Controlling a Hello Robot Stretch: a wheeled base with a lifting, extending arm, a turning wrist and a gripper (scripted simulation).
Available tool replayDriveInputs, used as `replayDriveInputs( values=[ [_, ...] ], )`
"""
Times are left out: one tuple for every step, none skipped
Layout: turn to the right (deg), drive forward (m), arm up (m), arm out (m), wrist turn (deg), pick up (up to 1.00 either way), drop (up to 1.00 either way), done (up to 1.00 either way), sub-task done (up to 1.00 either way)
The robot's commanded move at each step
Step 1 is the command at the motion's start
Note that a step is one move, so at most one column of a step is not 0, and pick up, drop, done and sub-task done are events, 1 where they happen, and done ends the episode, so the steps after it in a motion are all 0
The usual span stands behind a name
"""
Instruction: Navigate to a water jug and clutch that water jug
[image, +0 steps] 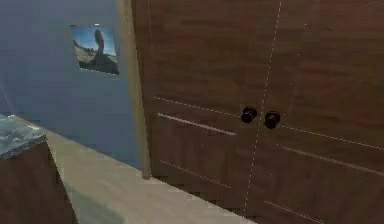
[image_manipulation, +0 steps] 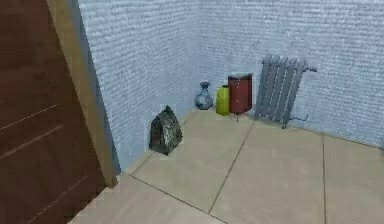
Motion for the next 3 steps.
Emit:
replayDriveInputs(
  values=[
    [-45.0,0.0,0.0,0.0,0.0,0.0,0.0,0.0,0.0],
    [-45.0,0.0,0.0,0.0,0.0,0.0,0.0,0.0,0.0],
    [0.0,0.6,0.0,0.0,0.0,0.0,0.0,0.0,0.0]
  ],
)
